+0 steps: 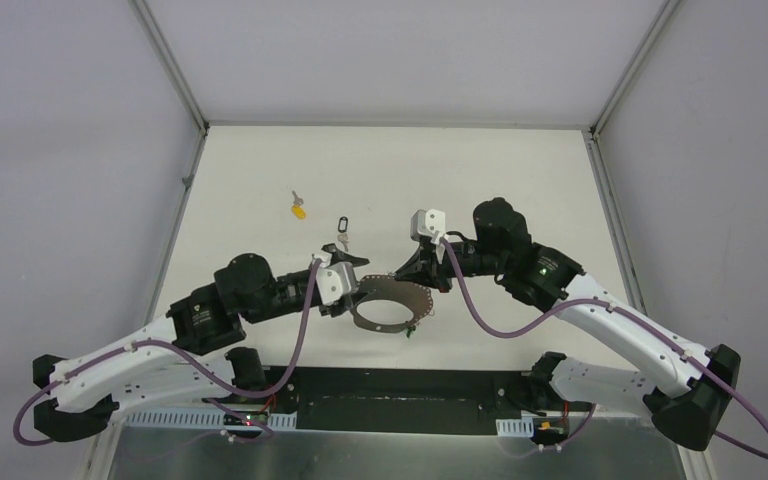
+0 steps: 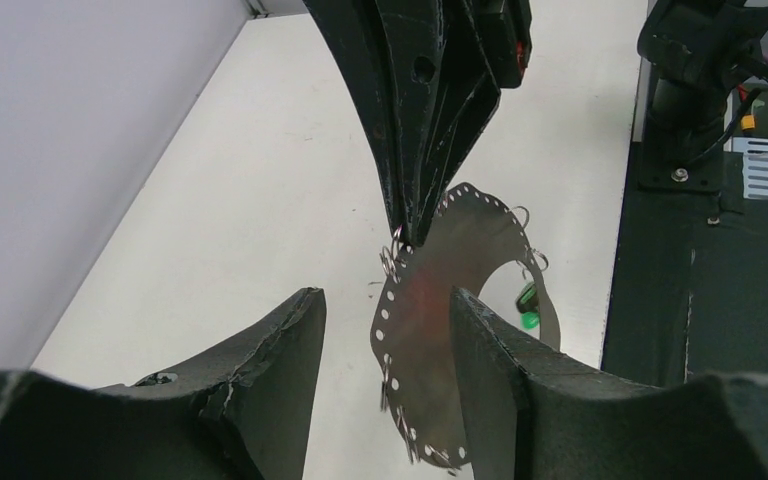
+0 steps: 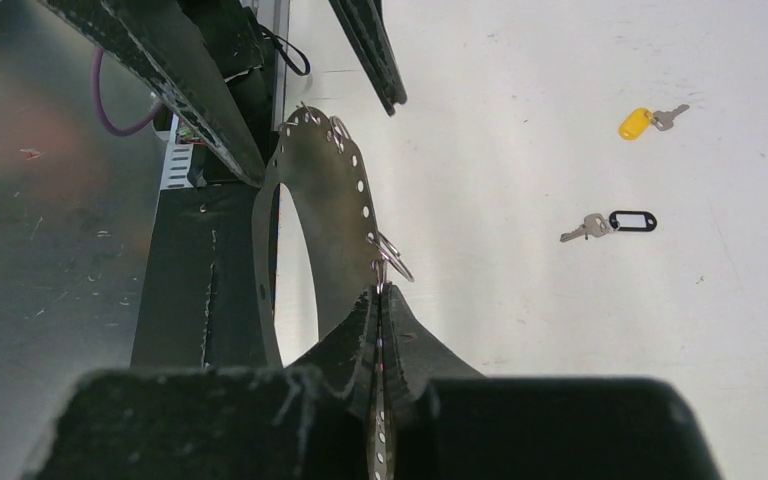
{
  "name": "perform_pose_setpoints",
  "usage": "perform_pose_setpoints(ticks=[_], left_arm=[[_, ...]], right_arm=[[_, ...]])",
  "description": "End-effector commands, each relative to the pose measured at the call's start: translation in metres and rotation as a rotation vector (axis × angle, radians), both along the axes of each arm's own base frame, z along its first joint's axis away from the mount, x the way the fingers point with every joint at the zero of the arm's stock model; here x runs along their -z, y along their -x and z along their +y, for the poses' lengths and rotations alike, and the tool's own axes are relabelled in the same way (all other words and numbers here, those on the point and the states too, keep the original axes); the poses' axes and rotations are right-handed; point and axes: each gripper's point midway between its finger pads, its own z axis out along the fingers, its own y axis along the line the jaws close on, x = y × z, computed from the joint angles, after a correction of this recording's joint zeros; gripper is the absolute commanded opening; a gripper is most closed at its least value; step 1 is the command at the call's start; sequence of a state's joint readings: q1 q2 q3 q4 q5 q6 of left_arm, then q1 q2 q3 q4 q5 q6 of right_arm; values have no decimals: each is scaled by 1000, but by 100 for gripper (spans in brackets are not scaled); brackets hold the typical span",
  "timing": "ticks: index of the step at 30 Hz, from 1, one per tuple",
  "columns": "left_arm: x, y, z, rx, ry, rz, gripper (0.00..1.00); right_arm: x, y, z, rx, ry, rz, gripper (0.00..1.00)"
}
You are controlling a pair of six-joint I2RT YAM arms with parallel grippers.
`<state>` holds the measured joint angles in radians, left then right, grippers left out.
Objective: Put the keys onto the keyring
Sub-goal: Adjust the keyring.
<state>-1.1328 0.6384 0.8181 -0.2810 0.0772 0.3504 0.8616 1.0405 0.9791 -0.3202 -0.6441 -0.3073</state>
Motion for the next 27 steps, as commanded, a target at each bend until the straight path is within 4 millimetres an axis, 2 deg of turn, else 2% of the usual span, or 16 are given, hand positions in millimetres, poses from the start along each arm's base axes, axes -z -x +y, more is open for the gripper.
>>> perform_pose_setpoints(ticks=[1,9,15,20,23,27], left_arm=[[-27,-6,-10,-20,50,10,50],[-26,-10,-22,-22,-69,82,55],[-27,15,-28,125,-96,104,53],[-18,29,-35,216,-128,137,50],[-14,28,-40,224,-141,148,46],[-12,22,-47,209,-159,151,36]], right_arm=[[-23,0,1,-12,-53,-48,0],[-22,6,-4,-35,-45,-71,0],[-28,10,-6,-38,-70,-71,0],[-38,14,-5,-48,-129,-67,0],[-41,15,-5,-53,-145,-67,0],[-43,16,-5,-59,-150,-58,0]])
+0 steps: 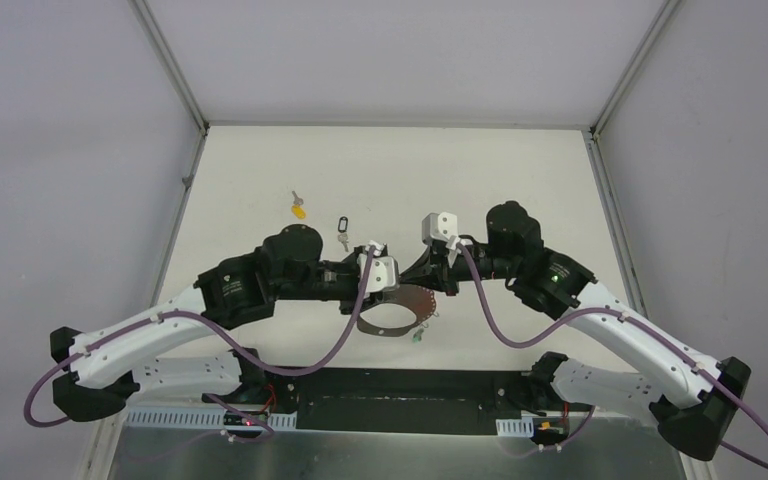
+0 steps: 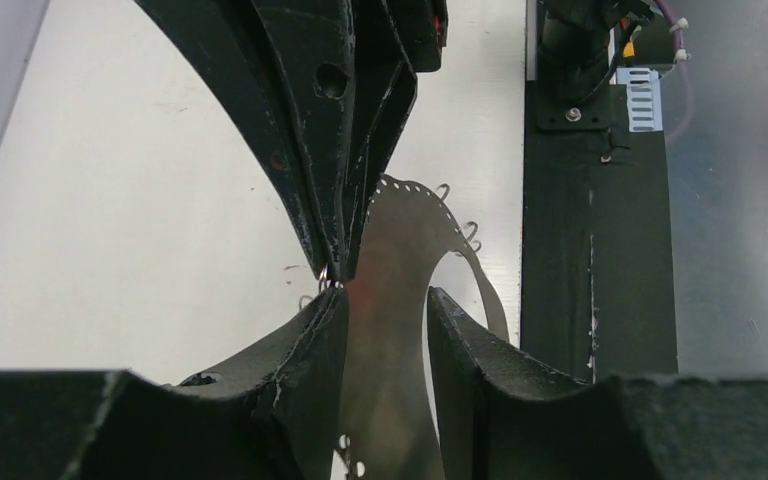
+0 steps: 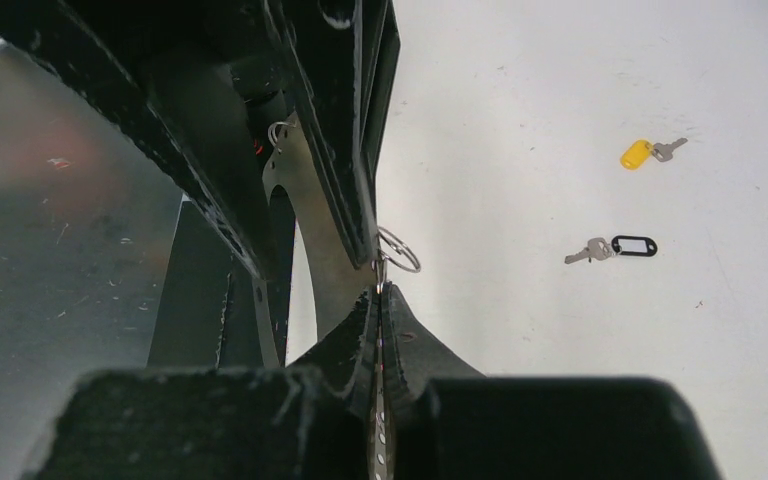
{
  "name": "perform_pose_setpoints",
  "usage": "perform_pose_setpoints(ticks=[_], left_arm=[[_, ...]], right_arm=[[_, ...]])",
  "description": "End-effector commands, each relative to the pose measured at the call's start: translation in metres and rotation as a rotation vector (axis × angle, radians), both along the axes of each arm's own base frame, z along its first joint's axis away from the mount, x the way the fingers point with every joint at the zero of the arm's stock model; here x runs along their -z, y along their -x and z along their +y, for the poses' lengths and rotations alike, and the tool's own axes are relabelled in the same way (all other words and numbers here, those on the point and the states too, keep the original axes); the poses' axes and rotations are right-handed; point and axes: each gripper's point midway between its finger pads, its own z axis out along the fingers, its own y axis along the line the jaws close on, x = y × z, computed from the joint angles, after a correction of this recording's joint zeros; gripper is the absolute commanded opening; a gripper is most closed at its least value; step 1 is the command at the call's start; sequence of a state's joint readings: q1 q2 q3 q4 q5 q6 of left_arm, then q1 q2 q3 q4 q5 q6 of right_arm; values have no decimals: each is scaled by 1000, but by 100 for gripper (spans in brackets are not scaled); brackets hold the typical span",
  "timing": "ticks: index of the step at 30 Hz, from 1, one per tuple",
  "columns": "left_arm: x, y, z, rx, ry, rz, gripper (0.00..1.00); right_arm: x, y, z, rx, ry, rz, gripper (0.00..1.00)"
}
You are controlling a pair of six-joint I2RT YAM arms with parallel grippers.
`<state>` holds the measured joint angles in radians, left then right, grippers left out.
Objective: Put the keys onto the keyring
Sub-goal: Adjust the keyring.
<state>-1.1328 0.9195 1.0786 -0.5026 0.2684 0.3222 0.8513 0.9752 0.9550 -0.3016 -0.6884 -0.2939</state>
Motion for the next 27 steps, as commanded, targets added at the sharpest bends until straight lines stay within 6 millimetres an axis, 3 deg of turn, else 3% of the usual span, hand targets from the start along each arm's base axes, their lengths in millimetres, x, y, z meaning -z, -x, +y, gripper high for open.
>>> perform_pose_setpoints(ticks=[1,10,15,19,22,27], left_arm=[[-20,0,-9,17,33,-15,35],[-20,-24,6,-128,0,-65,34],[-21,-34,24,-237,6,-65,44],[-17,-46,34,-352,7,-32,49],[-8,-50,36,-410,-1,13,51],[25,-61,37,-502,-40,121,52]], right_arm=[[-29,5,3,-32,-95,-40,0],[-26,-4,1,25,-65,-20,0],[-9,-10,0,48,11,9,0],[15,-20,0,72,68,69,0],[33,-26,-1,68,101,135,0],[49,-29,1,21,120,188,0]])
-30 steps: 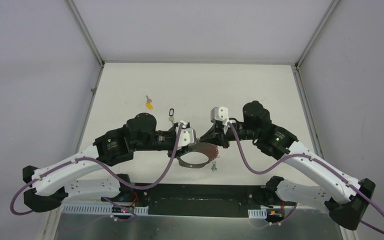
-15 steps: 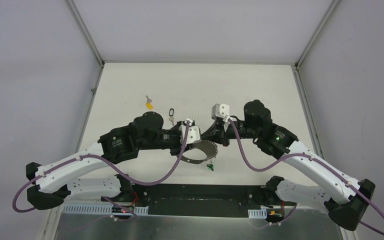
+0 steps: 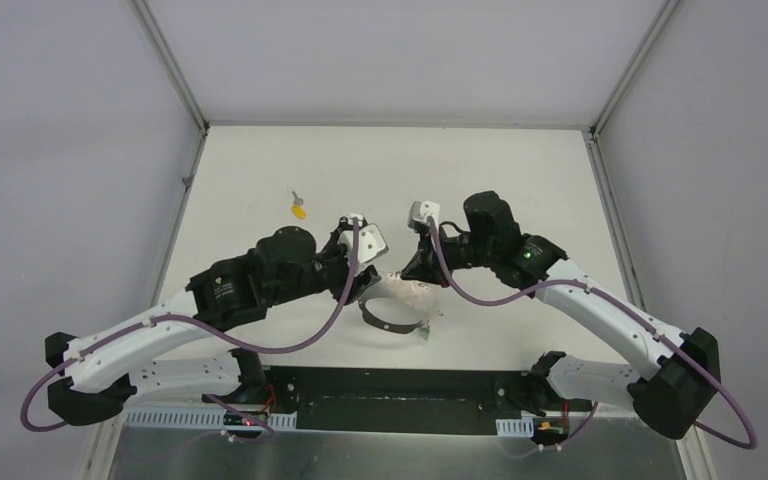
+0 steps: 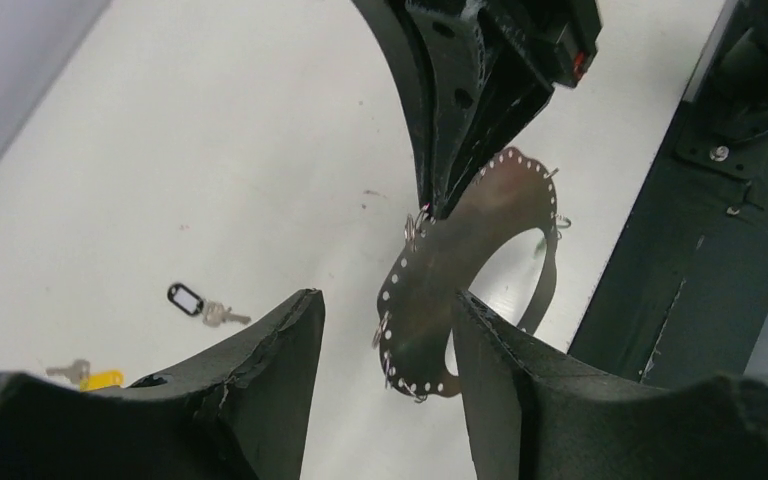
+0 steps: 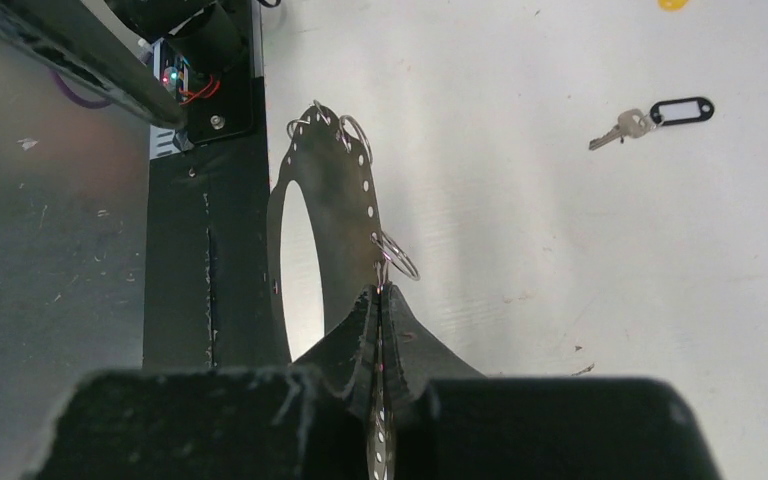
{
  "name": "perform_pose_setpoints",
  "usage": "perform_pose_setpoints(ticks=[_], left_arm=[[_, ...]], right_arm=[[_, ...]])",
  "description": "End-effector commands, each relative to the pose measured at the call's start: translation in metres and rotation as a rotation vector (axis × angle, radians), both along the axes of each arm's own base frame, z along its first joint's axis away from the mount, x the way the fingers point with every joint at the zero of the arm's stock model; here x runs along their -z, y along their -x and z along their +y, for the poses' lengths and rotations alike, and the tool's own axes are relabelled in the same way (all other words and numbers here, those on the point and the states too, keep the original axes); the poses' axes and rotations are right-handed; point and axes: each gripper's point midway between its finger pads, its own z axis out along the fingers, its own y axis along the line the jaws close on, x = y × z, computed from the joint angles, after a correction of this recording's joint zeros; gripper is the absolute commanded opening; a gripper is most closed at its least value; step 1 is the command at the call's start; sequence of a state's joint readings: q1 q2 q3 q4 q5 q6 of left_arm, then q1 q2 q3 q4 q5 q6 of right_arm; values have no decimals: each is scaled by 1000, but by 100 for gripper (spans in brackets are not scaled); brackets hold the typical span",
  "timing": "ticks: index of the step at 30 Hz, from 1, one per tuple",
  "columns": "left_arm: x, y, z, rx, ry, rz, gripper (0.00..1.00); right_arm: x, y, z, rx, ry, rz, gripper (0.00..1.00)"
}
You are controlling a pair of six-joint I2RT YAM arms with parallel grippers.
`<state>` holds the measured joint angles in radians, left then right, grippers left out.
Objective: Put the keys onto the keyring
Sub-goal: Adjust the keyring.
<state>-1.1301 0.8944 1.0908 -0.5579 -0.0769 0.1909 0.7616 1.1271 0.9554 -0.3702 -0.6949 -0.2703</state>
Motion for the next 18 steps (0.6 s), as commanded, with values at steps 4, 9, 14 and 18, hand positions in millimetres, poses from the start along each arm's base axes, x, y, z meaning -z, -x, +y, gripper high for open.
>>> perform_pose_setpoints(ticks=[4,9,14,18], left_arm=[[50,-23,5,-131,79,298,50],[68,-27,-3,-102,126,438,51],[74,-20,-18,-16,156,485,50],[85,-7,-22,53,146,526,46]], right_arm=[[3,-1,4,-82,-25,17,0],[19,-5,-2,-120,10,-55,0],[28,-12,-3,-139,55,-96,0],[24,-24,3,-117,66,-102,0]])
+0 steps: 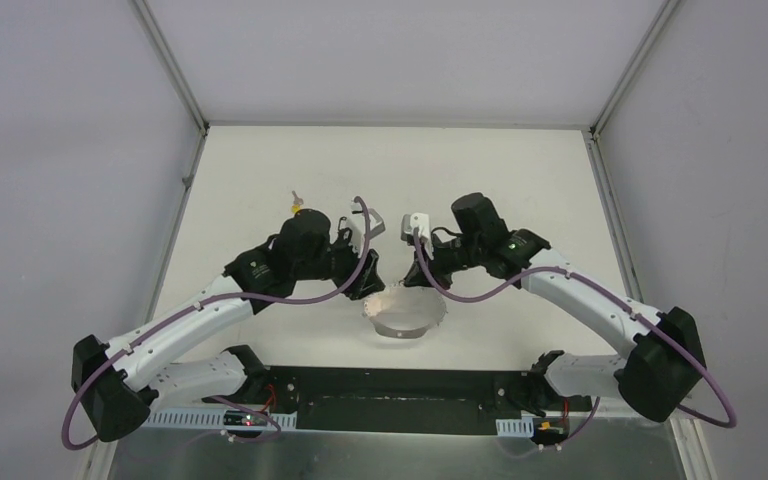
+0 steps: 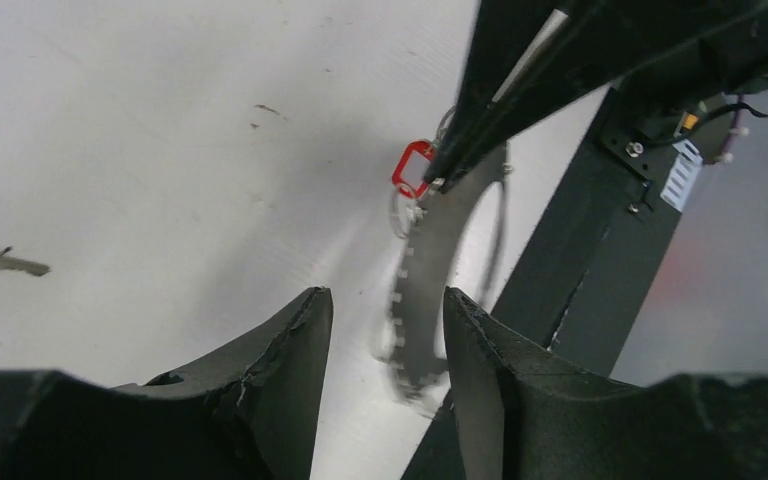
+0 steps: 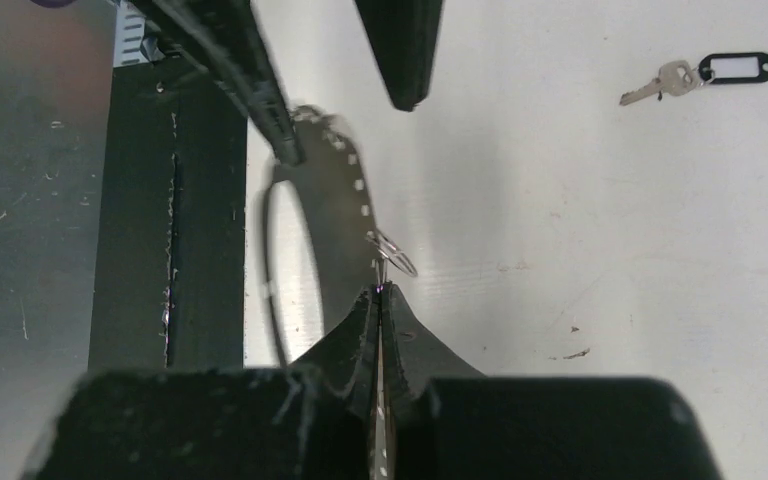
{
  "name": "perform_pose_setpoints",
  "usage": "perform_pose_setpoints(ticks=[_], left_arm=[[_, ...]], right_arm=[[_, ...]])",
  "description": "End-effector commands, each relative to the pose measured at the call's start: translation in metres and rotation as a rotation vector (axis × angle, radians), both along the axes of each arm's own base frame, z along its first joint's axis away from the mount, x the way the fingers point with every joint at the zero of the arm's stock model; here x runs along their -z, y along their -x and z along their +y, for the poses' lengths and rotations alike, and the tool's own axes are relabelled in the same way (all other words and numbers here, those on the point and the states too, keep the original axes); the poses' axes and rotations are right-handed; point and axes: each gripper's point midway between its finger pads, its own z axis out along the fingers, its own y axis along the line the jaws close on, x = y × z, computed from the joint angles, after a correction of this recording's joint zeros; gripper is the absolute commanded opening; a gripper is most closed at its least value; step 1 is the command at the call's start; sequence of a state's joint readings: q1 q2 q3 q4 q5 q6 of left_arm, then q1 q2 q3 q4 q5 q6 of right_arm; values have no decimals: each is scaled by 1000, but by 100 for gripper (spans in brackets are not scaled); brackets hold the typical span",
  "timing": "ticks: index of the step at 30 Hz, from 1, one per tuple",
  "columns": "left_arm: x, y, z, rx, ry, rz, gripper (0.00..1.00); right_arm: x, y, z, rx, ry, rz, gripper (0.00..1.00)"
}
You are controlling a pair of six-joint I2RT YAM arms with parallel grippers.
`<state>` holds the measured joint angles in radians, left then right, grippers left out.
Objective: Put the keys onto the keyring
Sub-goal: Adjust the keyring.
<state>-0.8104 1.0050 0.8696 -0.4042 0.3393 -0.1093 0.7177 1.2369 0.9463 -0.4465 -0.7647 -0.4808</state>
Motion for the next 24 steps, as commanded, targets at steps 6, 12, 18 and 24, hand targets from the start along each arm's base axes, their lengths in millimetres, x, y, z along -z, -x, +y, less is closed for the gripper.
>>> perform_pose_setpoints(ticks=[6,12,18,24], left_arm=[[10,30,-18,147,106,87,39],[21,40,-27,170,92,95,34],[8,41,-34,183,87,7,36],[-32,13,-13,62,49,-156,54]], right_arm=[[-31,-36,26,53,-67,-29,0],[-42,-50,34,110,-117,-21,0],[-54,-60,37,134,-141,-35,0],[-46,-49,26,62,-104,-82,0]])
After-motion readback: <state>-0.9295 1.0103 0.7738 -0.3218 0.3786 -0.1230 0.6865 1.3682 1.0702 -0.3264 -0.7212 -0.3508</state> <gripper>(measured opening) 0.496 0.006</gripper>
